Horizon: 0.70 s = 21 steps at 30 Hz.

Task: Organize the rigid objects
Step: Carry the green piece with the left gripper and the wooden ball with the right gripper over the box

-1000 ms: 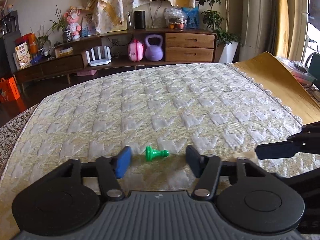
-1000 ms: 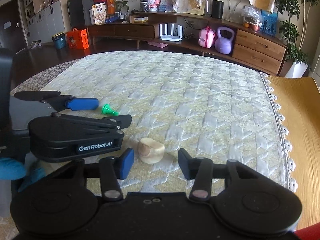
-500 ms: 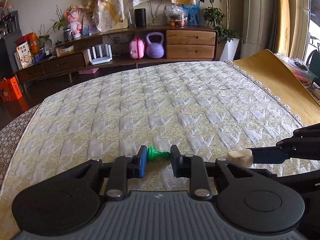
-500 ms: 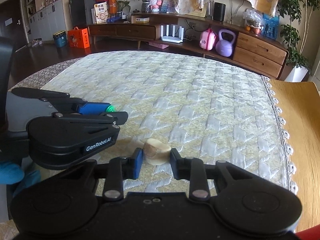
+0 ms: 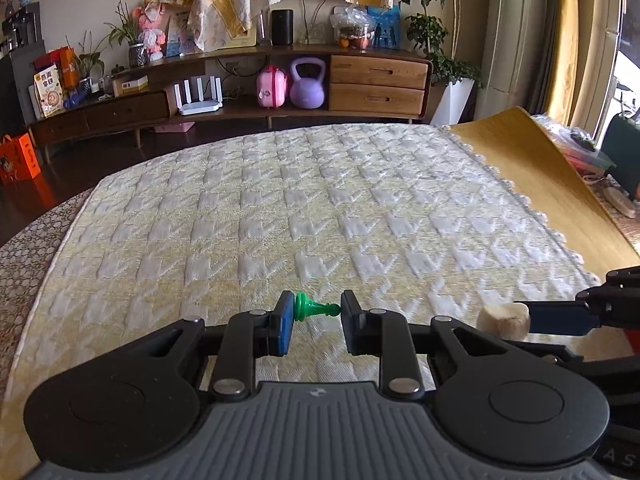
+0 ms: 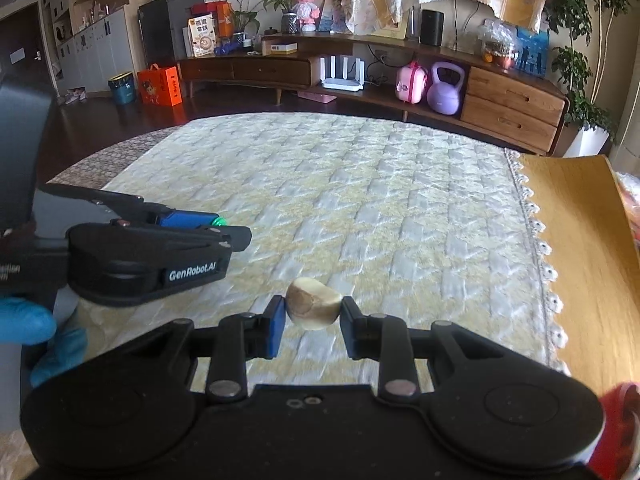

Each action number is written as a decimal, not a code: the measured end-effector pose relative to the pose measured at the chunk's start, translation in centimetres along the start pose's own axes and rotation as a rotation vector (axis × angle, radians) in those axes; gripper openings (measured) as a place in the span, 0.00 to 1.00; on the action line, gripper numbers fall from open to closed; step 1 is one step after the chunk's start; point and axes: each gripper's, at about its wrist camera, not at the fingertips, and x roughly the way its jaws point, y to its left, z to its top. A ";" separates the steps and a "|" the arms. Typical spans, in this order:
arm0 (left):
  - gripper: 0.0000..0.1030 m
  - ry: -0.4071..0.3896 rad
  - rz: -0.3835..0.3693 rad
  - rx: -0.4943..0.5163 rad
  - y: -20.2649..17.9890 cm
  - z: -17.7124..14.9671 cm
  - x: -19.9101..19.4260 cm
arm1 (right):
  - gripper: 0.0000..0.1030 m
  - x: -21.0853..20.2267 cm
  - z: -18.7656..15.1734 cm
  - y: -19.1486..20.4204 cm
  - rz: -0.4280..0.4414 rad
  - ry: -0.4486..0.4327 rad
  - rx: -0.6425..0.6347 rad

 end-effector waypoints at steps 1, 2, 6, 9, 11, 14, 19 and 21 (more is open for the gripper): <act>0.24 0.000 -0.003 0.001 -0.1 0.0 -0.6 | 0.28 -0.6 -0.1 0.2 -0.002 -0.005 -0.005; 0.24 0.002 -0.004 0.002 -0.3 0.0 -1.2 | 0.28 -1.2 -0.3 0.3 -0.005 -0.008 -0.007; 0.24 0.002 -0.018 0.003 -0.9 0.1 -3.6 | 0.28 -3.5 -0.6 0.5 -0.015 -0.018 -0.006; 0.24 0.002 -0.029 0.011 -1.6 -0.1 -5.5 | 0.28 -5.3 -1.1 0.5 -0.024 -0.028 0.003; 0.24 -0.001 -0.035 0.022 -2.1 -0.2 -6.9 | 0.28 -6.6 -1.4 0.6 -0.038 -0.045 0.008; 0.24 -0.002 -0.046 0.035 -3.1 -0.4 -8.7 | 0.28 -8.5 -1.8 0.3 -0.042 -0.064 0.026; 0.24 0.001 -0.064 0.049 -5.1 -0.7 -11.5 | 0.28 -11.8 -2.8 -0.4 -0.056 -0.094 0.050; 0.24 -0.006 -0.068 0.064 -6.0 -0.6 -12.6 | 0.28 -12.9 -3.4 -0.9 -0.064 -0.100 0.062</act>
